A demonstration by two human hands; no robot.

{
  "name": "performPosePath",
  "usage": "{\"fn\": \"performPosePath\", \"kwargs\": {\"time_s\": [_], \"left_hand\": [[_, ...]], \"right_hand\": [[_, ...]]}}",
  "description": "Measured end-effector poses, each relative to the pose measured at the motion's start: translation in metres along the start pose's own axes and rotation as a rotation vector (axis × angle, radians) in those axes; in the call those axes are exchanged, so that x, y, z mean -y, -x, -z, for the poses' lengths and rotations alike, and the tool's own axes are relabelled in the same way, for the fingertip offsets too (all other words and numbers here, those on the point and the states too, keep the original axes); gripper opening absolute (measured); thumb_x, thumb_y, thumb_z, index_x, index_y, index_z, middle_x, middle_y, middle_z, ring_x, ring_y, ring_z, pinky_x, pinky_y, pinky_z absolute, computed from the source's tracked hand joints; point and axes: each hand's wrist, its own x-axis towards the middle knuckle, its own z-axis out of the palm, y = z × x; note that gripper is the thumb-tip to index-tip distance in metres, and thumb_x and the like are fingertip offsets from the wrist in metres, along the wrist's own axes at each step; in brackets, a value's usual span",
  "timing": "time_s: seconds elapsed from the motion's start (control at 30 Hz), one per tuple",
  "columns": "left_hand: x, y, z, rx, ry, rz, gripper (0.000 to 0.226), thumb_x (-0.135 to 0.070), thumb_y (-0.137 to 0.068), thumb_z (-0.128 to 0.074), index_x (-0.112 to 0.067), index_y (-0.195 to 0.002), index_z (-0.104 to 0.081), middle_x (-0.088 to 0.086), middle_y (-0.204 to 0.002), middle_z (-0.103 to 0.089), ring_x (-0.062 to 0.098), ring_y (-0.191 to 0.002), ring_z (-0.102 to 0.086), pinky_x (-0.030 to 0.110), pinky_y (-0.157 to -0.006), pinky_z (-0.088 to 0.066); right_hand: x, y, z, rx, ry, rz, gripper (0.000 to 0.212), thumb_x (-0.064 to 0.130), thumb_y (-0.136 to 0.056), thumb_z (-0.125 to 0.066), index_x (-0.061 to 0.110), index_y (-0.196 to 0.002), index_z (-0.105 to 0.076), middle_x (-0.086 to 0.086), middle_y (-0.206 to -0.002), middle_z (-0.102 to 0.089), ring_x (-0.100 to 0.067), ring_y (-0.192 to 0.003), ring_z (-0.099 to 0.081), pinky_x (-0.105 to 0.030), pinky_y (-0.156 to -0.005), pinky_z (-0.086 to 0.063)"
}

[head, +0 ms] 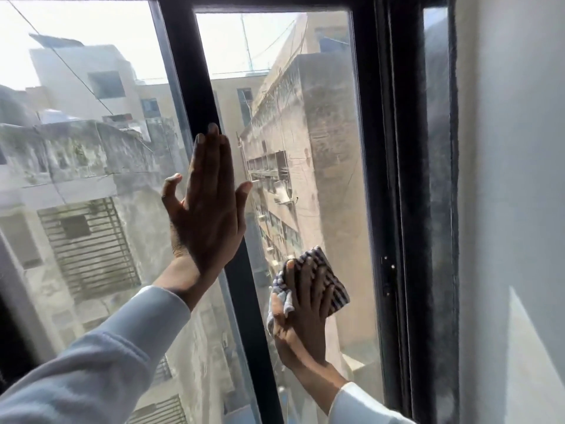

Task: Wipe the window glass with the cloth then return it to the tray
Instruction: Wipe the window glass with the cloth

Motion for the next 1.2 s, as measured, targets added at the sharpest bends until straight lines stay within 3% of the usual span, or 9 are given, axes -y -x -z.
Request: {"fn": "performPosePath", "kwargs": {"time_s": [0.13,0.37,0.47,0.6,0.7,0.8,0.93,1.07,1.2], "left_hand": [[-0.005,-0.003,0.008,0.038,0.002,-0.008,0.067,-0.048,-0.121,-0.018,-0.018,-0.179,-0.004,0.0,-0.188,-0.002,0.014,-0.174,-0.005,0.044,-0.123,-0.01],[-0.007,-0.001,0.019,0.143,0.073,0.056,0.068,-0.051,-0.119,-0.014,-0.024,-0.179,0.003,-0.005,-0.188,0.007,0.008,-0.174,0.005,0.056,-0.132,-0.014],[-0.008,0.001,0.019,0.131,0.079,0.056,0.067,-0.05,-0.12,-0.016,-0.024,-0.179,0.002,-0.006,-0.188,0.006,0.008,-0.174,0.004,0.056,-0.133,-0.016],[-0.009,0.002,0.019,0.104,0.027,0.037,0.067,-0.049,-0.119,-0.005,-0.022,-0.179,0.0,-0.004,-0.188,0.003,0.01,-0.174,0.0,0.049,-0.127,-0.008],[-0.008,0.004,0.018,0.074,0.007,0.035,0.066,-0.048,-0.12,-0.008,-0.021,-0.179,-0.007,-0.003,-0.188,-0.004,0.011,-0.174,-0.006,0.047,-0.127,-0.009],[-0.009,0.006,0.017,0.053,0.012,0.056,0.065,-0.046,-0.121,-0.015,-0.019,-0.179,-0.011,-0.002,-0.188,-0.008,0.012,-0.174,-0.008,0.047,-0.128,-0.012],[-0.011,0.006,0.016,0.056,0.015,0.063,0.067,-0.048,-0.119,-0.009,-0.018,-0.179,-0.012,0.0,-0.188,-0.009,0.013,-0.174,-0.009,0.047,-0.129,-0.011],[-0.011,0.009,0.016,0.02,-0.015,0.066,0.065,-0.046,-0.12,-0.013,-0.017,-0.179,-0.016,-0.001,-0.187,-0.013,0.013,-0.173,-0.014,0.048,-0.127,-0.014],[-0.009,0.008,0.014,0.013,-0.02,0.069,0.065,-0.046,-0.121,-0.013,-0.018,-0.178,-0.017,-0.001,-0.187,-0.013,0.011,-0.173,-0.014,0.05,-0.128,-0.018]], "right_hand": [[-0.006,-0.115,0.023,-0.047,0.008,0.244,0.066,0.041,-0.108,-0.046,0.021,-0.17,-0.035,-0.014,-0.178,-0.033,-0.04,-0.166,-0.023,-0.066,-0.132,-0.018],[-0.052,-0.085,0.034,-0.012,0.017,-0.093,0.071,0.045,-0.111,-0.031,0.034,-0.171,0.003,-0.007,-0.183,-0.006,-0.041,-0.169,-0.011,-0.073,-0.131,-0.017],[-0.051,-0.031,0.022,0.248,0.125,0.356,0.082,0.049,-0.106,-0.046,0.037,-0.175,-0.005,0.002,-0.186,0.008,-0.031,-0.171,0.014,-0.074,-0.131,-0.016],[-0.041,-0.14,0.033,0.215,0.315,0.999,0.087,0.052,-0.098,-0.055,0.034,-0.173,-0.014,0.003,-0.181,-0.025,-0.031,-0.168,-0.013,-0.059,-0.134,0.0],[-0.054,-0.2,0.06,0.059,0.256,0.772,0.069,0.048,-0.112,-0.041,0.038,-0.173,-0.009,0.002,-0.182,-0.025,-0.032,-0.17,-0.018,-0.055,-0.137,0.001],[-0.082,-0.149,0.063,0.115,0.124,0.411,0.068,0.052,-0.113,-0.028,0.042,-0.173,0.003,0.006,-0.185,0.006,-0.026,-0.172,0.01,-0.05,-0.137,0.012],[-0.1,-0.033,0.035,0.343,0.265,0.662,0.105,0.052,-0.096,-0.059,0.036,-0.173,0.01,0.009,-0.181,0.027,-0.026,-0.167,0.03,-0.06,-0.133,0.008],[-0.066,-0.126,0.034,0.21,0.309,0.974,0.092,0.052,-0.101,-0.052,0.037,-0.174,0.001,0.008,-0.186,0.004,-0.022,-0.17,0.018,-0.056,-0.136,0.006],[-0.07,-0.186,0.054,0.0,0.074,0.446,0.068,0.046,-0.112,-0.035,0.034,-0.175,-0.009,0.005,-0.184,-0.01,-0.022,-0.172,0.002,-0.053,-0.138,0.002]]}}
